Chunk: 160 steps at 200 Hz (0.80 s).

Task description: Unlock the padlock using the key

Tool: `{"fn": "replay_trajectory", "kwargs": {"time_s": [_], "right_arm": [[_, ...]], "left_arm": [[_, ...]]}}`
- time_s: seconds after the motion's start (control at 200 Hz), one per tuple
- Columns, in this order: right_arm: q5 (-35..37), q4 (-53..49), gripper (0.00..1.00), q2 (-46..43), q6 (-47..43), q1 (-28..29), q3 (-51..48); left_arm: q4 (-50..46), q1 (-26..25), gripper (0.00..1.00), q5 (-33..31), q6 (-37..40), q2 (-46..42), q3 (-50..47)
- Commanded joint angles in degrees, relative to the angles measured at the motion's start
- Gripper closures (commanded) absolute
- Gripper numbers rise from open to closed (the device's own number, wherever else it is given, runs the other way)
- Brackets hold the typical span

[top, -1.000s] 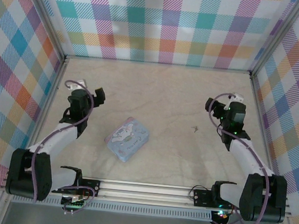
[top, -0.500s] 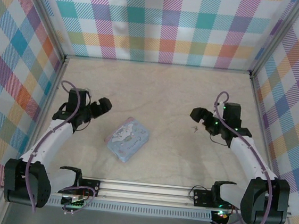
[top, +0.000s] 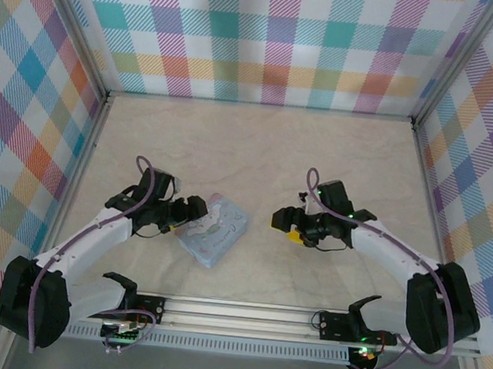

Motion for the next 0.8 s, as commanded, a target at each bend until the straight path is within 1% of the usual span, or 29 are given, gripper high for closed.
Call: {"fn": "replay_trajectory", "kwargs": {"time_s": [0.0, 0.095, 0.22, 0.28, 0.32, 0.48, 0.64, 0.795], "right_arm": [[-3.22, 3.43, 0.19, 3.01, 2.13, 2.10, 2.45], [-5.39, 5.85, 0.22, 6.08, 3.38, 3.32, 4.15], [-5.68, 7.55, 0.26, 9.70, 4.34, 4.76, 6.93], [-5.72, 8.53, 0.28, 11.29, 4.99, 4.96, 8.12], [-5.51, 9.05, 0.29, 12.34, 5.35, 4.97, 8.95], [-4.21, 8.31, 0.36, 17.90, 4.55, 4.92, 14.08], [-4.20, 5.01, 0.39, 25.28, 2.21, 4.94, 22.96], [-4.66, 0.09, 0.40, 32.75, -1.51, 4.89, 33.51]], "left_arm": [[3.18, -3.18, 0.18, 1.17, -3.63, 1.06, -0.06], [5.97, -6.64, 0.20, 0.64, -5.36, 2.71, 0.17], [9.09, -10.66, 0.24, -0.61, -7.23, 5.08, 1.10], [9.30, -11.87, 0.28, -1.11, -7.87, 6.25, 1.68], [11.99, -12.53, 0.30, -1.20, -8.52, 6.87, 2.01], [14.90, -14.99, 0.39, -1.60, -10.15, 8.67, 3.21], [18.62, -17.47, 0.43, -1.84, -12.52, 10.57, 3.27], [21.98, -20.64, 0.42, -3.40, -14.43, 13.94, 4.42]]}}
